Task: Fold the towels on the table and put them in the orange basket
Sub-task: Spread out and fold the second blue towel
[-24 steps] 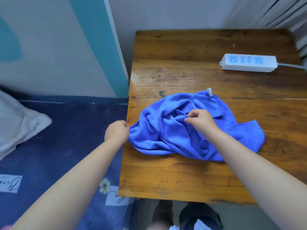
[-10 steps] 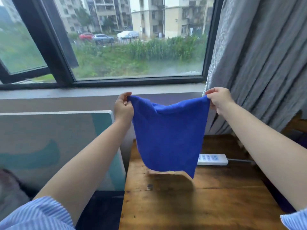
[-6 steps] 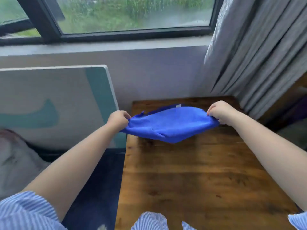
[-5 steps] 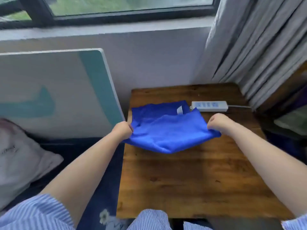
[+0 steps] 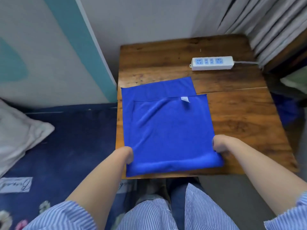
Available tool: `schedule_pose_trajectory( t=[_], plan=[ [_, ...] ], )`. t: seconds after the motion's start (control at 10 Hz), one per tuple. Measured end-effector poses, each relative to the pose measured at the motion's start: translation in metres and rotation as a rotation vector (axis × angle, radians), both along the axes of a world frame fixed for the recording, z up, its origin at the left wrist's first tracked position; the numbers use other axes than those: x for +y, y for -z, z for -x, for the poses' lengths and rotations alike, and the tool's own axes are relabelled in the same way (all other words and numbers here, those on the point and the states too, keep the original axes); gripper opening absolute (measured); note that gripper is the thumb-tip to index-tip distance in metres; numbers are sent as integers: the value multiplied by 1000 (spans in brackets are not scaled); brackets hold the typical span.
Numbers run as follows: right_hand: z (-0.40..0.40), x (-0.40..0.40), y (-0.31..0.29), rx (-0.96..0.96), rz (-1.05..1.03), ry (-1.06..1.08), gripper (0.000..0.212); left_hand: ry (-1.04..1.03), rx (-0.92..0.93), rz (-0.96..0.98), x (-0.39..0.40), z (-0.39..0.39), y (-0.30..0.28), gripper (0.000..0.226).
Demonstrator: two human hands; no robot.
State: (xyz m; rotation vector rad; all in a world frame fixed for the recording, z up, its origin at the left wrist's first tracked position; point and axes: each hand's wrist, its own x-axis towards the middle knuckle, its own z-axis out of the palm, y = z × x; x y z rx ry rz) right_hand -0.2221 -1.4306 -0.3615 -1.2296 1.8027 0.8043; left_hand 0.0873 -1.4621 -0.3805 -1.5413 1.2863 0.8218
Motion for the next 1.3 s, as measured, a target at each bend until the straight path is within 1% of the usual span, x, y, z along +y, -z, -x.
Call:
schedule_pose_trajectory(
  t=[0.1, 0.2, 0.3, 0.5, 0.6, 0.7, 0.8, 0.9, 1.0, 1.1, 1.2, 1.3],
  plan=[
    [5, -18, -4, -1, 62, -81, 30, 156, 7, 9, -25, -3, -3, 34],
    [10, -49, -13, -43, 173, -160, 30, 155, 111, 278, -67, 10, -19, 23],
    [11, -81, -15, -49, 277, -199, 28, 127, 171, 430, -99, 29, -27, 17],
    [20, -138, 3, 3, 503, -258, 33, 104, 187, 556, -140, 54, -18, 28],
    [27, -156, 20, 23, 548, -267, 35, 43, 176, 577, -156, 58, 0, 33],
    [35, -168, 35, 45, 546, -242, 32, 38, 130, 579, -168, 60, 17, 35],
    [43, -175, 41, 13, 516, -186, 26, 101, 98, 573, -172, 57, 25, 26],
    [50, -187, 33, -148, 446, -97, 17, -27, 207, 556, -182, 44, 24, 24],
    [53, -192, 10, -361, 424, 3, 12, -278, 397, 551, -190, 22, 6, 16],
    [46, -200, -20, -535, 334, 51, 22, -395, 565, 507, -188, -3, -20, 23],
    [36, -215, -40, -673, 280, 139, 22, -430, 624, 487, -187, -20, -36, 26],
    [26, -239, -39, -623, 361, 138, 22, -473, 590, 638, -198, -28, -38, 22]
  ],
)
